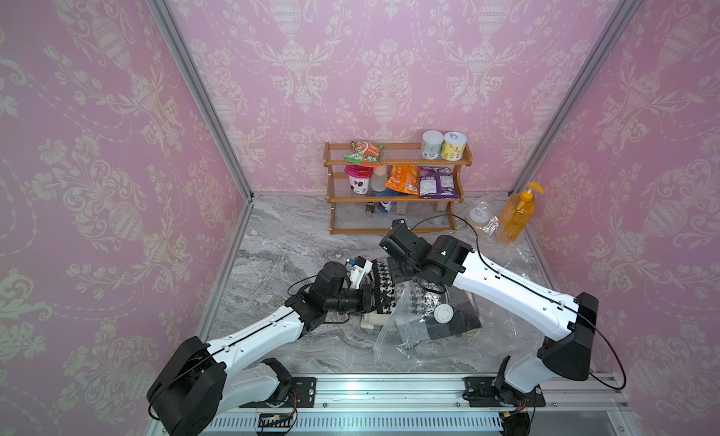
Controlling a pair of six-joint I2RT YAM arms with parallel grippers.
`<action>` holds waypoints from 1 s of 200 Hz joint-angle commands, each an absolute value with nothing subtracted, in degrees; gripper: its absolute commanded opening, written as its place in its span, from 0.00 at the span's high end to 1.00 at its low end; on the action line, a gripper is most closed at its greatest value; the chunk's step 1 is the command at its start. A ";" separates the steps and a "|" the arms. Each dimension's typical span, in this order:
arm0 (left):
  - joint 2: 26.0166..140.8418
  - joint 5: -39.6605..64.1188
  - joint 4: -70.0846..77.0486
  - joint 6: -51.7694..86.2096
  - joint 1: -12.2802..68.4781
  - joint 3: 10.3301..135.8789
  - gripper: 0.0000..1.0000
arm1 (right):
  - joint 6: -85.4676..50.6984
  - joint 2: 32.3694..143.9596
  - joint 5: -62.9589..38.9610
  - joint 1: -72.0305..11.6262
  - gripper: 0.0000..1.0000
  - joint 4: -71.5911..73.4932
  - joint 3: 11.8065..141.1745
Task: Take the scarf out of the vacuum bag
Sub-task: Take out the scarf from the vacuum bag.
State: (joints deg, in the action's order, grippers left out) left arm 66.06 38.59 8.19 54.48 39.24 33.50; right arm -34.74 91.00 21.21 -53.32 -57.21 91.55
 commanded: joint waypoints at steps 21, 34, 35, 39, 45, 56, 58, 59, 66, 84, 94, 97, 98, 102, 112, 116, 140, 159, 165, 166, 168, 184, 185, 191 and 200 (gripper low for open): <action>61.94 38.17 -8.29 45.76 38.75 39.34 1.00 | -34.60 91.24 22.09 -52.91 0.93 -57.37 93.90; 60.22 38.06 -11.94 44.44 37.97 39.81 1.00 | -34.67 91.80 22.15 -52.91 0.93 -57.35 94.45; 60.04 38.10 -12.25 44.32 37.92 39.81 1.00 | -34.69 91.82 22.15 -52.91 0.93 -57.37 94.47; 59.56 38.14 -13.40 43.90 37.55 39.96 1.00 | -34.65 92.00 22.15 -52.91 0.93 -57.39 94.62; 58.70 38.22 -15.30 43.17 36.98 40.20 1.00 | -34.67 92.23 22.15 -52.91 0.93 -57.32 94.79; 57.17 38.38 -18.75 41.73 35.74 40.51 1.00 | -34.72 92.48 22.10 -52.91 0.93 -57.05 95.09; 56.92 38.45 -19.34 41.50 35.52 40.65 1.00 | -34.61 92.53 22.07 -52.89 0.93 -56.91 95.10; 56.76 38.47 -19.69 41.36 35.38 40.67 1.00 | -34.62 92.54 22.07 -52.90 0.93 -56.84 95.10; 55.86 38.86 -21.68 40.49 34.49 40.63 1.00 | -34.63 92.79 21.98 -52.91 0.93 -56.58 95.25; 53.50 39.60 -26.87 38.25 31.94 40.35 1.00 | -32.70 93.46 21.64 -52.91 0.93 -56.09 95.72; 52.31 39.81 -30.23 36.71 30.40 39.85 1.00 | -32.58 93.85 21.53 -53.00 0.93 -55.88 95.95; 51.92 39.89 -31.35 36.17 29.88 39.74 1.00 | -32.55 93.99 21.47 -53.00 0.93 -55.84 96.04; 51.76 39.90 -31.67 36.02 29.71 39.69 1.00 | -32.53 94.01 21.46 -53.04 0.93 -55.78 96.05; 51.20 39.90 -33.06 35.37 29.08 39.44 1.00 | -32.45 94.21 21.51 -53.06 0.93 -55.75 96.01; 49.87 39.91 -36.35 33.89 27.33 38.71 1.00 | -32.28 94.50 21.61 -53.17 0.93 -55.45 95.98; 49.37 39.73 -37.05 33.88 27.05 38.32 1.00 | -32.25 94.57 21.75 -53.26 0.93 -55.35 95.87; 49.05 39.03 -38.11 35.03 26.88 38.45 1.00 | -32.00 95.50 22.52 -53.68 0.93 -54.83 95.76; 50.87 35.99 -42.40 34.26 26.81 40.34 1.00 | -31.92 96.40 23.78 -53.88 0.93 -54.88 96.21; 51.50 34.78 -44.07 33.83 26.81 41.16 1.00 | -31.70 96.75 23.98 -53.96 0.93 -54.92 96.45; 51.59 34.57 -44.19 33.84 26.81 41.28 1.00 | -31.67 96.85 24.03 -53.96 0.93 -54.92 96.49; 51.81 34.22 -44.75 33.84 26.76 41.50 1.00 | -31.60 97.03 24.11 -54.01 0.93 -54.83 96.54; 53.56 30.29 -49.37 33.21 26.72 44.82 1.00 | -30.74 98.26 24.84 -54.52 0.93 -54.36 97.07; 53.72 30.04 -49.69 33.13 26.72 45.04 1.00 | -30.66 98.30 24.86 -54.55 0.93 -54.30 97.09; 54.65 28.35 -51.73 32.56 26.72 46.42 1.00 | -30.22 98.77 25.00 -54.82 0.93 -53.68 97.07; 56.33 26.40 -54.44 31.72 26.71 48.35 1.00 | -29.66 99.35 25.18 -55.18 0.93 -52.60 96.77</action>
State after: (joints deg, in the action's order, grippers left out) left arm 53.91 33.58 -43.57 35.44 27.16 42.57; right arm -32.21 97.45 22.63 -54.22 -54.83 95.48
